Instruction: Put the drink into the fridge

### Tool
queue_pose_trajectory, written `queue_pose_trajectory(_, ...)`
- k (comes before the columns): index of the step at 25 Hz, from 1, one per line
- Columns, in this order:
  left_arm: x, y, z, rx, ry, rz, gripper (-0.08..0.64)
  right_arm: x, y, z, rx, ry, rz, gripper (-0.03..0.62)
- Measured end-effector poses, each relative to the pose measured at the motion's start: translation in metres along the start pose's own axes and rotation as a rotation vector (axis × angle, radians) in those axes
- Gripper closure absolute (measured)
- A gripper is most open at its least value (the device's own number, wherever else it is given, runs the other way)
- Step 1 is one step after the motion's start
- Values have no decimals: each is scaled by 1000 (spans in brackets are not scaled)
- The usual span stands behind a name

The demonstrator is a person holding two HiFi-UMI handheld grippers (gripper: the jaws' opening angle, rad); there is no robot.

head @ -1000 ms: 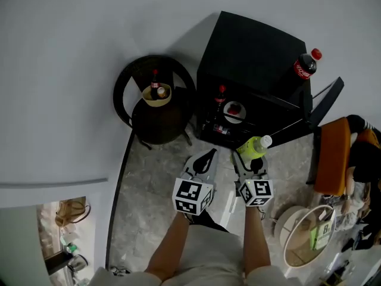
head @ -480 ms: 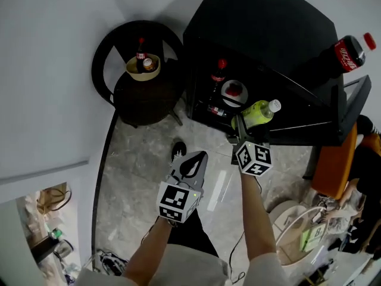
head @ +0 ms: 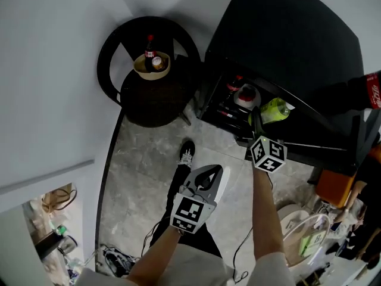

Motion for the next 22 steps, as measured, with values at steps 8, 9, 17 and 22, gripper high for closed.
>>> queue_pose_trajectory(8,-51,-16,-41,-17,-11,13,551,-12,-68,-13,8,33,84,305)
queue_pose_trajectory(9,-59,-18,-47,-17,-15,18,551,-13,-74,-14,19,35,109,305)
queue_pose_trajectory(17,-84,-33,-78,-23,-48,57,551,-30,-66,-4,52,99,153,305)
queue_pose_trajectory(22,-72,-35,-76,-20,-64,80,551,-31,-65,-6,8,99,124,304)
Point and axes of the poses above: the fingertips, and each gripper's own axes: y backward along the fingers, x to its right, z out of its underside, the point moved 6 cm from there along y, backward along the fingers, and after that the axes turned 10 degrees about z, right-handed, at the moved point
